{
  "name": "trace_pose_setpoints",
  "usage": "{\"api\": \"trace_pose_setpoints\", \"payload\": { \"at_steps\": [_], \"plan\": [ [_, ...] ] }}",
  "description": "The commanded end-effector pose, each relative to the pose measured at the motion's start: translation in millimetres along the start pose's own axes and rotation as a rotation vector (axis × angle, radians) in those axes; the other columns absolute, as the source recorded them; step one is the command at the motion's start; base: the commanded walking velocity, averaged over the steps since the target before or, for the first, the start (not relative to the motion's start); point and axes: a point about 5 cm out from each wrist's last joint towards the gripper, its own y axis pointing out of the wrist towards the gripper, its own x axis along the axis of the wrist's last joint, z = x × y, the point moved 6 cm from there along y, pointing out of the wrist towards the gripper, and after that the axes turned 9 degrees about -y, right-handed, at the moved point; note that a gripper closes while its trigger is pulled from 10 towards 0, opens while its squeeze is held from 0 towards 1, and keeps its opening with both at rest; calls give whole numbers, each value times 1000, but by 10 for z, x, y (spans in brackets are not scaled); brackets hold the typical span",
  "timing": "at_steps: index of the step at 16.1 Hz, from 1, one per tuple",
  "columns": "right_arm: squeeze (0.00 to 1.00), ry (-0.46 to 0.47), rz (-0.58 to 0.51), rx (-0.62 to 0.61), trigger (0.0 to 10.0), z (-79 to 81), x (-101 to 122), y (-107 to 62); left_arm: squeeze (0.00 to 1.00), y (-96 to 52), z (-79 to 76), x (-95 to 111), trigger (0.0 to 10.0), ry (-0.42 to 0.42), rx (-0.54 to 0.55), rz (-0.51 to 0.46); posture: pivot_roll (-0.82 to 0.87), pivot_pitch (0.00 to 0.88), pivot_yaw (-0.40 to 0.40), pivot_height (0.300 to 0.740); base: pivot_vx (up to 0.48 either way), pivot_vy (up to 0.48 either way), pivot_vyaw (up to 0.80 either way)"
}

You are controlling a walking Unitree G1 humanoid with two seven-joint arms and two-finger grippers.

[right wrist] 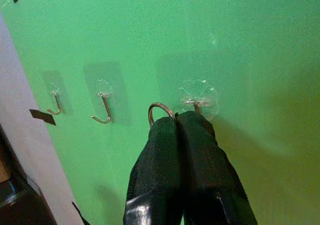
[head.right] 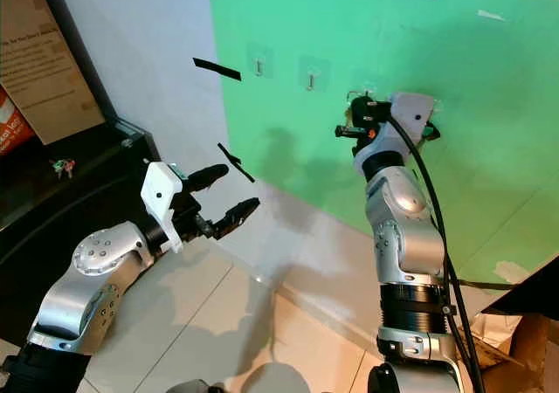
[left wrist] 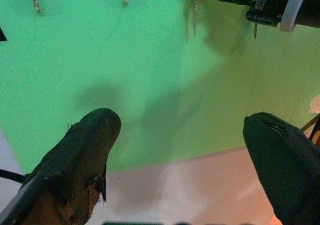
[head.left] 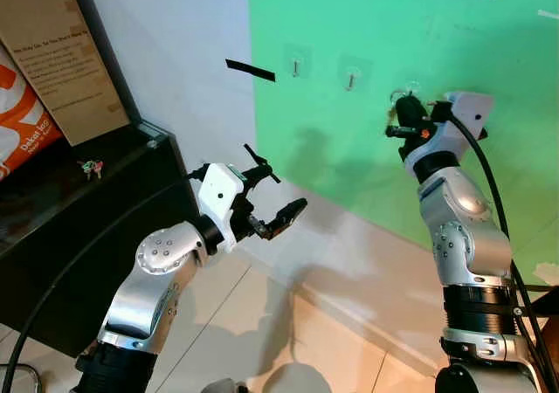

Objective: Hang keys on a hook

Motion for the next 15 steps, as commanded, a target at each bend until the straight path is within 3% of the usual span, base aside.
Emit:
{"api": "trace_pose_setpoints", "payload": {
  "at_steps": [1,4,8,15],
  "plan": [
    [0,19,-17,-22,10000,-60,51,-24,0,6,-24,-2,10000,6,-16,13,-57,0,41,740,0,0,0],
    [0,41,-13,-22,10000,-72,43,-56,0,3,-29,0,10000,3,-23,18,-60,0,47,740,0,0,0],
    [0,73,64,-19,10000,-80,-134,-126,0,-3,-32,-7,10000,2,-30,24,-62,0,52,740,0,0,0],
    [0,91,99,-6,10000,-9,-186,-57,0,6,-30,-12,10000,7,-38,33,-58,0,56,740,0,0,0]
  ]
}}
